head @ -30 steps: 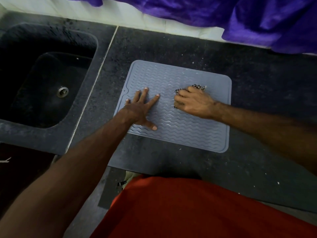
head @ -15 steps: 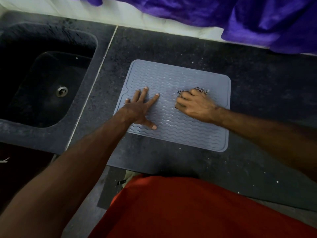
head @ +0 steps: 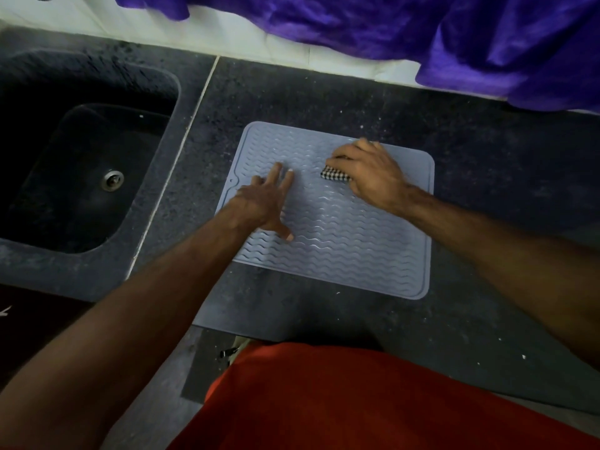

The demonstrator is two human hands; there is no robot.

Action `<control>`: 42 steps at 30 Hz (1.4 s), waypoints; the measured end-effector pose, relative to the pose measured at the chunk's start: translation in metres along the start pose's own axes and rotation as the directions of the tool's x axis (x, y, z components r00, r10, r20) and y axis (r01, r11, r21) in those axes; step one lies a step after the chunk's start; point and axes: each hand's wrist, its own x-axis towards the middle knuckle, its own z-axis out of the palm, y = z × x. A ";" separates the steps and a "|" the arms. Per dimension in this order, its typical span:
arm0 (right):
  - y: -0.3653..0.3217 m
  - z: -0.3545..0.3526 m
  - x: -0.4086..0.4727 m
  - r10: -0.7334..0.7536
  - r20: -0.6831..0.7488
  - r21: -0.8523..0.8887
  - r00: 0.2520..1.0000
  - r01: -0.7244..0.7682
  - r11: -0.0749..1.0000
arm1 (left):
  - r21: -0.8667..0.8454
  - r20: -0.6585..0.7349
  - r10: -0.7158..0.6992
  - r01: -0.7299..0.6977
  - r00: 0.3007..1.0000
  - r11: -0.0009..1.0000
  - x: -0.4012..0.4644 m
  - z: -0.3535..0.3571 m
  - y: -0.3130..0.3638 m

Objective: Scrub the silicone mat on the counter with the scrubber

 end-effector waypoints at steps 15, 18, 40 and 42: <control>0.011 0.014 0.036 -0.195 0.245 -0.532 0.950 0.300 0.792 | 0.153 0.057 -0.051 0.041 0.997 0.987 0.015 -0.008 0.011; 0.021 0.010 0.032 -0.178 0.233 -0.550 0.956 0.280 0.787 | 0.152 0.056 -0.049 0.040 0.997 0.988 0.014 -0.009 0.012; -0.015 0.006 0.064 -0.069 0.125 -0.194 0.990 0.092 0.977 | 0.151 0.067 -0.054 0.044 0.996 0.988 0.013 -0.011 0.015; -0.024 0.016 0.067 -0.108 0.137 -0.203 0.985 0.134 0.970 | 0.157 0.067 -0.050 0.039 0.996 0.987 0.013 -0.011 0.015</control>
